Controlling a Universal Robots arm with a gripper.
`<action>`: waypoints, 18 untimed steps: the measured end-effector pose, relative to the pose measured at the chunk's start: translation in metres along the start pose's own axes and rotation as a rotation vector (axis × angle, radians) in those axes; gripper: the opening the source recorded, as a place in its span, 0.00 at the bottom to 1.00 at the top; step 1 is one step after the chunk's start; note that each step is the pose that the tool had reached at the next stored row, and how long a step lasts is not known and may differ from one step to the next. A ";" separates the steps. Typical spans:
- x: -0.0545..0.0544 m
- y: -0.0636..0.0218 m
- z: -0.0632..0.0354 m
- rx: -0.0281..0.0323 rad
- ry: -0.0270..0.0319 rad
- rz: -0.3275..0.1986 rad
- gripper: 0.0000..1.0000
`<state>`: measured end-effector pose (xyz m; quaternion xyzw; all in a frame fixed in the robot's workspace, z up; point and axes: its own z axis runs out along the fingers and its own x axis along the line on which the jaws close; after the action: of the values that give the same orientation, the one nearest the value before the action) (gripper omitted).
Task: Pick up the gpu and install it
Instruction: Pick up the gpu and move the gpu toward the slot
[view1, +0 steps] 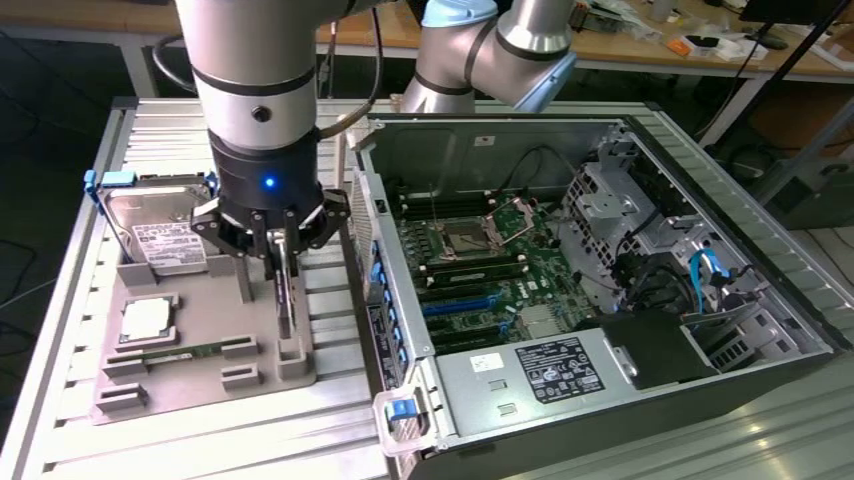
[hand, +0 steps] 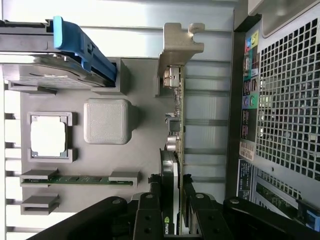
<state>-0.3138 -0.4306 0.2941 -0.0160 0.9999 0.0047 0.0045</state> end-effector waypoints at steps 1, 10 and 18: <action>0.000 0.0000 -0.0016 0.0001 0.0000 0.000 0.27; 0.000 0.0005 -0.0132 0.0006 0.0000 0.000 0.27; 0.000 0.0013 -0.0366 0.0025 0.0000 0.000 0.27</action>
<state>-0.3138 -0.4296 0.3307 -0.0160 0.9999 0.0034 0.0045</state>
